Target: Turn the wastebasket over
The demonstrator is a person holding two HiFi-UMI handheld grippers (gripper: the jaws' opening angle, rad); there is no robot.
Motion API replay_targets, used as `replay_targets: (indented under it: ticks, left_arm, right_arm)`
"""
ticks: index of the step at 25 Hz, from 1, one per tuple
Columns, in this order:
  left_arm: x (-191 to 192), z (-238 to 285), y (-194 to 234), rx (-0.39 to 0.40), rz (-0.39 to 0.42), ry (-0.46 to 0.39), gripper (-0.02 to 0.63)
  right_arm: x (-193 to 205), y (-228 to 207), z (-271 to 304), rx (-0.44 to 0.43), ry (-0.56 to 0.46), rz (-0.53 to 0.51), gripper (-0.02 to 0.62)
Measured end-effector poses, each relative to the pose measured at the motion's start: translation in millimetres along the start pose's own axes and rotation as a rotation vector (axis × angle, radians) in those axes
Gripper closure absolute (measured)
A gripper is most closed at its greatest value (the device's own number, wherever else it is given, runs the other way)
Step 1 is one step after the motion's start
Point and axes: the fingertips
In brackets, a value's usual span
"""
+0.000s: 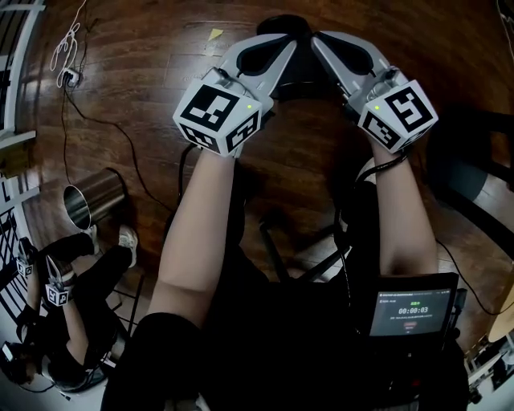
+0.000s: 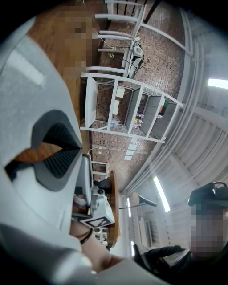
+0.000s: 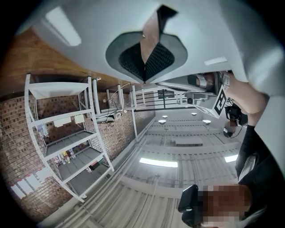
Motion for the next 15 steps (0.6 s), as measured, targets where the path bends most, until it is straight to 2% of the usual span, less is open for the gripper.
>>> replay_targets:
  ticks: [9, 15]
  left_arm:
    - [2, -4, 17, -0.030, -0.016, -0.005, 0.603]
    - [-1, -6, 13, -0.027, -0.021, -0.016, 0.603]
  right_arm:
    - [6, -21, 9, 0.053, -0.039, 0.110, 0.584]
    - [12, -24, 13, 0.086, -0.063, 0.153, 0.584]
Point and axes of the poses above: the fingertips, and each gripper's own axes: z forward along the fingers, y to its left, x out of its underside
